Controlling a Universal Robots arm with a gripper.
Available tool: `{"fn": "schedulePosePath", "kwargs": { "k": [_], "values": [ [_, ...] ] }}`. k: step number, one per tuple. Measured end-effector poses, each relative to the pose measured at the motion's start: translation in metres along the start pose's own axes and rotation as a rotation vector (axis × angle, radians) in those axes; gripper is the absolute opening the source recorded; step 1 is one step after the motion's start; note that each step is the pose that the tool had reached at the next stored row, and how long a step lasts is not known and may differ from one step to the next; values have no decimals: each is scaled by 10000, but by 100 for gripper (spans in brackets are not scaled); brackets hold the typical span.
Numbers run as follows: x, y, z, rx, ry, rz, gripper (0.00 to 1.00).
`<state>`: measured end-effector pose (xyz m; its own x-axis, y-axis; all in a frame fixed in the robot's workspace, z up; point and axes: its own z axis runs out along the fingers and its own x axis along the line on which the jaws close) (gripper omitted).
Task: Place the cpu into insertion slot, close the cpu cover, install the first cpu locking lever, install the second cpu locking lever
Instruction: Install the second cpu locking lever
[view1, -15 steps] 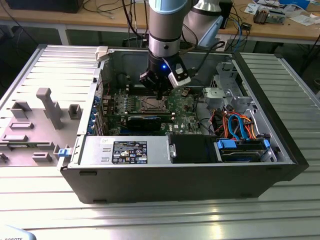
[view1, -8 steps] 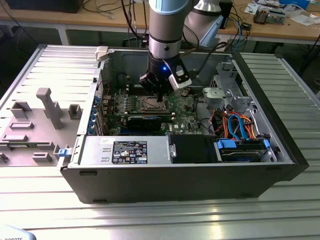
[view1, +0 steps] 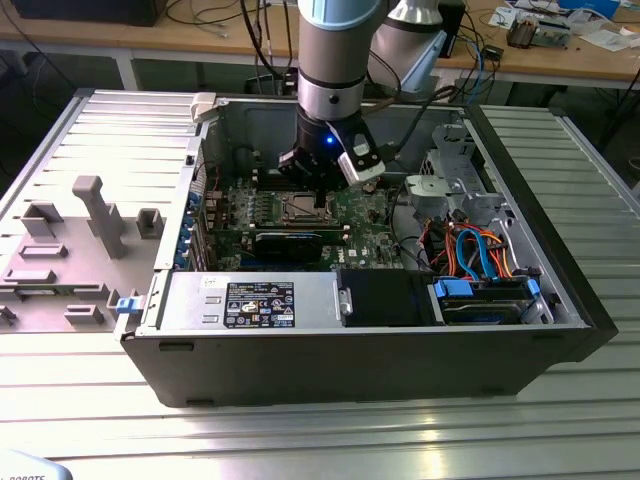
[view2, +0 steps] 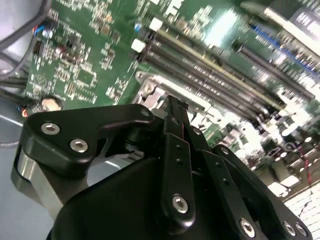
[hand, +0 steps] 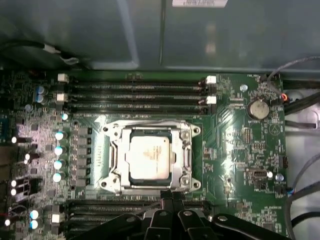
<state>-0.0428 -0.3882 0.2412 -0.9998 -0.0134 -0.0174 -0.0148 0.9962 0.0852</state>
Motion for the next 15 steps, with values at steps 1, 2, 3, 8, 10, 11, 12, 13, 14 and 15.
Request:
{"fn": "schedulePosePath", "kwargs": {
  "k": [1, 2, 3, 8, 10, 11, 12, 13, 14, 15],
  "values": [
    [1, -3, 0, 0, 0, 1, 11],
    [1, -3, 0, 0, 0, 2, 11],
    [0, -3, 0, 0, 0, 2, 11],
    [0, -4, -1, 0, 1, 1, 11],
    [0, -6, -1, 0, 1, 1, 11],
    [0, -16, -2, 1, 1, -2, 11],
    [2, -27, -2, 0, 1, -1, 11],
    [4, -42, -4, 1, 1, 1, 11],
    [4, -60, -4, 0, 1, -1, 11],
    [8, -69, -5, 0, 3, -17, 11]
  ]
}}
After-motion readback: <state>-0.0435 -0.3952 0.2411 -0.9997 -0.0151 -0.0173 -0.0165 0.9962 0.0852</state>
